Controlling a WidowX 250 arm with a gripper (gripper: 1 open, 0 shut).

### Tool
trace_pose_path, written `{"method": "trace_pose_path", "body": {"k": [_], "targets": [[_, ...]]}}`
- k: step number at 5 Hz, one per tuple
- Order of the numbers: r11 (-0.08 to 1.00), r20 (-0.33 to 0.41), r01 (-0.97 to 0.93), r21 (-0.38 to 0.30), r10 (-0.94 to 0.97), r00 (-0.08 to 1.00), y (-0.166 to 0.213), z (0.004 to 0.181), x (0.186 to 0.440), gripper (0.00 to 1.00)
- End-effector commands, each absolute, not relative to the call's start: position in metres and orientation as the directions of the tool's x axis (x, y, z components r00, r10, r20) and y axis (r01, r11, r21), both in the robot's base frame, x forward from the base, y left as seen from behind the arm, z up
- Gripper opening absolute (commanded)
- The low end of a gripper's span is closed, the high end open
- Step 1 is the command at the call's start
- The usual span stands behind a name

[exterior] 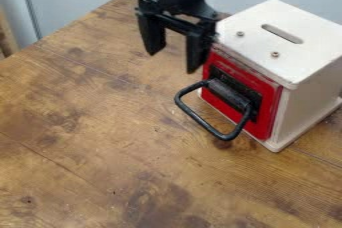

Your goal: Close the drawer

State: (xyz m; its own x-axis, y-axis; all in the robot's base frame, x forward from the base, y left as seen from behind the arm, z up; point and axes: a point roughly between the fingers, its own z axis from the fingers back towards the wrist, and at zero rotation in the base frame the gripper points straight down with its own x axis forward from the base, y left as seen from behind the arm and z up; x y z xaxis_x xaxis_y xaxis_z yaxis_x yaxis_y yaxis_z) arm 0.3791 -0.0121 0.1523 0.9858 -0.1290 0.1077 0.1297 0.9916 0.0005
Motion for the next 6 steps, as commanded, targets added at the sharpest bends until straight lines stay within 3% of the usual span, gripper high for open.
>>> {"method": "trace_pose_path", "body": {"k": [1,2,3,6], "targets": [[0.994,0.161,0.111,0.003,-0.110,0.981,0.000,0.192,0.379,1.00],[0.996,0.174,0.094,0.006,-0.094,0.980,-0.003,0.199,0.385,1.00],[0.997,0.154,0.076,0.005,-0.076,0.985,-0.006,0.191,0.386,1.00],[0.999,0.165,0.055,0.004,-0.054,0.985,-0.036,0.194,0.387,1.00]]}}
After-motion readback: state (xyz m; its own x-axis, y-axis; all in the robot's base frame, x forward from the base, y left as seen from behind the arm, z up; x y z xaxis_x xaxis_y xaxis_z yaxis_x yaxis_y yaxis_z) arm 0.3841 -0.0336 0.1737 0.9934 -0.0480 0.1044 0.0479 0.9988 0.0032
